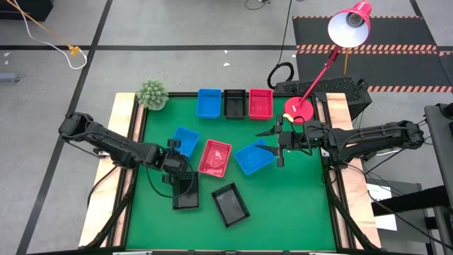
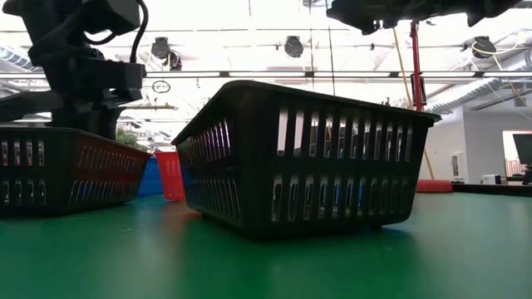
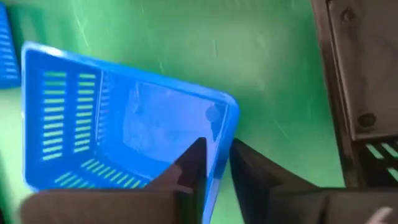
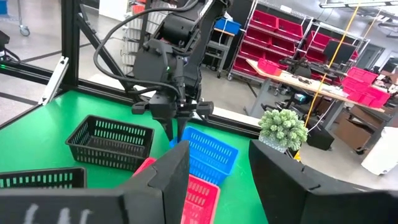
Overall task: Stack baskets by color
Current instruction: Stack the bottom left blue basket on the top blue basket
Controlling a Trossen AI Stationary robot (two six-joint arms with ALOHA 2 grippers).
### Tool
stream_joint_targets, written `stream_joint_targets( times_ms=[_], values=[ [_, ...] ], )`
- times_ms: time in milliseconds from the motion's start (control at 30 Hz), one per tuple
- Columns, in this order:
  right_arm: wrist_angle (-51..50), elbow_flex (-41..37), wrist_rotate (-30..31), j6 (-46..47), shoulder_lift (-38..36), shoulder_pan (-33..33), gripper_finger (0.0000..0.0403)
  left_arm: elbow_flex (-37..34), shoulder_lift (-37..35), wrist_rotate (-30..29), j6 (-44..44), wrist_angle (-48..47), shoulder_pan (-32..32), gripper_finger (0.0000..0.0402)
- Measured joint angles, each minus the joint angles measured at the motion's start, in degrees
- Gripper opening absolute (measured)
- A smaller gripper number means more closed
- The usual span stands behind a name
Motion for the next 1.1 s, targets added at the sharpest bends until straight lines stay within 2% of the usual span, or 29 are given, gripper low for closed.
stream_joint_targets(
  times_ms=[133,367,633,1100],
  values=[
    [-0.41,0.00,0.00,-0.07,0.00,0.00,0.0160,0.21,0.00,-0.10,2.02,0.34,0.42,0.0013],
    [-1.17,0.02,0.13,-0.23,0.00,0.00,0.0160,8.03,0.04,-0.29,1.73,-4.63,0.59,0.0007],
    [-1.16,0.02,0.20,-0.52,0.00,0.00,0.0160,21.63,0.04,-6.74,6.36,-10.78,1.29,0.0006],
    [-4.24,0.04,0.23,-2.42,0.00,0.00,0.0160,38.51,2.06,-11.17,14.44,-13.74,9.68,0.0005]
  ],
)
